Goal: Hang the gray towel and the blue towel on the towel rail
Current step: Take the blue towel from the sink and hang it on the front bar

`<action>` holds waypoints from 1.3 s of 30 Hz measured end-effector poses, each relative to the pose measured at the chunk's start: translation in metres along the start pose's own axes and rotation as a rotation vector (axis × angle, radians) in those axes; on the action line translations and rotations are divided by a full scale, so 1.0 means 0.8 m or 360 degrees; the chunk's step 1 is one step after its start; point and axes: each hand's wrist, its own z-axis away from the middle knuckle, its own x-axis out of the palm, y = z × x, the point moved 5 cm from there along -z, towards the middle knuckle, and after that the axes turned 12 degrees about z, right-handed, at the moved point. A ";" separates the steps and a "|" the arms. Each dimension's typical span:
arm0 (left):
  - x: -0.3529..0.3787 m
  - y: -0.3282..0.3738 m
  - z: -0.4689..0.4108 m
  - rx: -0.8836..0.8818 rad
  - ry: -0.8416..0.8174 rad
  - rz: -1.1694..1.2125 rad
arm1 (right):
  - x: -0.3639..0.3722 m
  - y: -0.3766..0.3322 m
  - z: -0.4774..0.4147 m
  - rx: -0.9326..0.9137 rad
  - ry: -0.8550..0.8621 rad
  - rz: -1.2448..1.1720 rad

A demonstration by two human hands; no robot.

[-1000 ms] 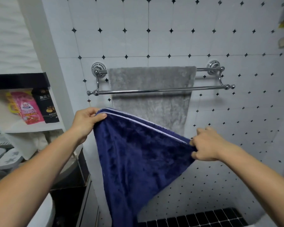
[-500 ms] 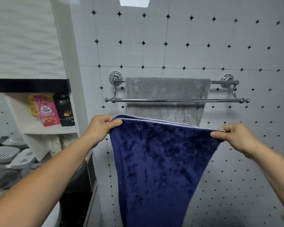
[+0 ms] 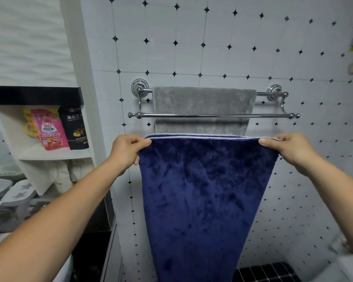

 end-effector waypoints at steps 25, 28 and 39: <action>0.094 0.004 -0.046 -0.0279 0.0118 0.0510 | 0.032 0.079 -0.106 0.0609 -0.0203 -0.1044; 0.107 0.010 -0.057 -0.0252 -0.0098 0.0364 | 0.040 0.087 -0.149 0.0657 -0.0272 -0.1083; 0.140 -0.008 -0.112 -0.0373 0.0694 0.1137 | 0.090 0.054 -0.241 0.0471 -0.0290 -0.1880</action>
